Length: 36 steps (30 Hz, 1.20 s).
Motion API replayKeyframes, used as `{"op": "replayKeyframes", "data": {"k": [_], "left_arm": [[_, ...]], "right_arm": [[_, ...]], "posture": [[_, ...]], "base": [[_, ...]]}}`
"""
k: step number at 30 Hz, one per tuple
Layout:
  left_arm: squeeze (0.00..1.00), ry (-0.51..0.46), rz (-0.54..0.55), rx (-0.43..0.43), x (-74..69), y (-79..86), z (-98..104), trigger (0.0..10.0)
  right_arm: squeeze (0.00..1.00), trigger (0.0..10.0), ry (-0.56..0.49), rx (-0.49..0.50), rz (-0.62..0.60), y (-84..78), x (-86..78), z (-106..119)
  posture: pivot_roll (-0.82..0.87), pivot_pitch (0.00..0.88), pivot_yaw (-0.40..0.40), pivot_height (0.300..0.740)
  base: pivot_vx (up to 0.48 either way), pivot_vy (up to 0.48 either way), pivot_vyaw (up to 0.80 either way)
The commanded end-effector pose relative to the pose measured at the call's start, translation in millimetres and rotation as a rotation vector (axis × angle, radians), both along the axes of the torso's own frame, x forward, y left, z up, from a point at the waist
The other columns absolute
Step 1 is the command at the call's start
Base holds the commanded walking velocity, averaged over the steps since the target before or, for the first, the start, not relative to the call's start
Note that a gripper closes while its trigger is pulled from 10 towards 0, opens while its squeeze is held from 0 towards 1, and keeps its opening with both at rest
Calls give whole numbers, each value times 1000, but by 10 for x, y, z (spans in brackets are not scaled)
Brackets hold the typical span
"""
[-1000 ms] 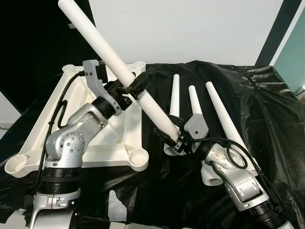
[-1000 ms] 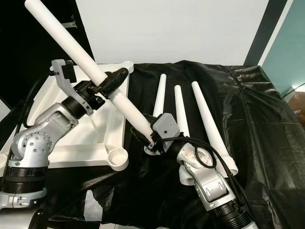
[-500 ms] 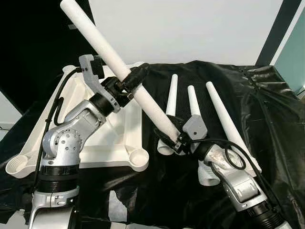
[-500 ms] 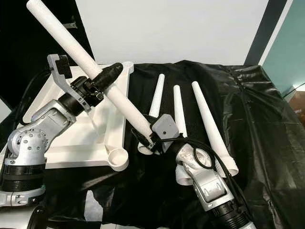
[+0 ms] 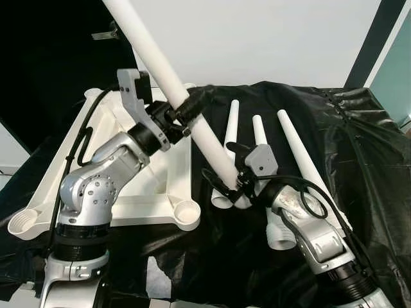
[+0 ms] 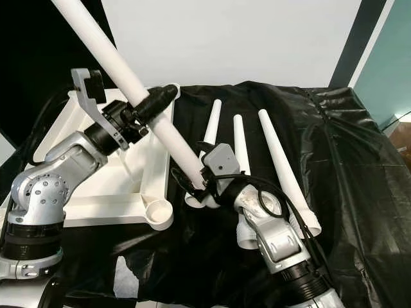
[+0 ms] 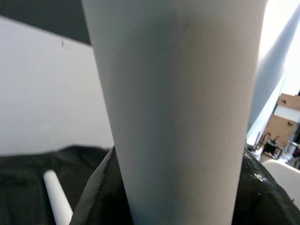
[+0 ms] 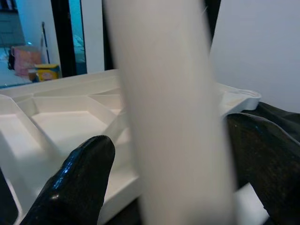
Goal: Building children table
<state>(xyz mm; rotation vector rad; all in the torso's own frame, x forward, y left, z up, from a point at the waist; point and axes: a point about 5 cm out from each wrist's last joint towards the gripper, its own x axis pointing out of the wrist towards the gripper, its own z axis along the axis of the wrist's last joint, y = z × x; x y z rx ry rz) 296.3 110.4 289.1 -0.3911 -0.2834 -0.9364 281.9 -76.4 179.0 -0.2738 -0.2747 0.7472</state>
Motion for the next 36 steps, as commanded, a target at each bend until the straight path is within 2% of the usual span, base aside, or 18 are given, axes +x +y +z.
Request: {"op": "replayKeyframes", "data": {"k": [1,8,14,17,36], "left_arm": [[0,-69,-1,-12,-16,30,109,10000],[0,-106,13,-4,-30,29,146,10000],[0,-139,10,31,-72,-31,131,10000],[0,-161,-9,58,-116,-112,105,10000],[0,-237,-42,95,-199,-251,156,10000]], "right_arm": [[0,10000,22,-8,13,16,25,-13],[0,10000,29,-26,25,51,54,-13],[0,10000,43,-38,27,73,80,-2],[0,10000,59,-59,14,82,133,18],[0,10000,123,-154,19,138,269,83]], "posture": [[-28,0,53,740],[-26,0,48,740],[-27,0,44,740],[-27,0,36,740],[-24,0,30,740]], "base": [[0,0,0],[0,0,0],[0,0,0],[0,0,0],[0,0,0]]}}
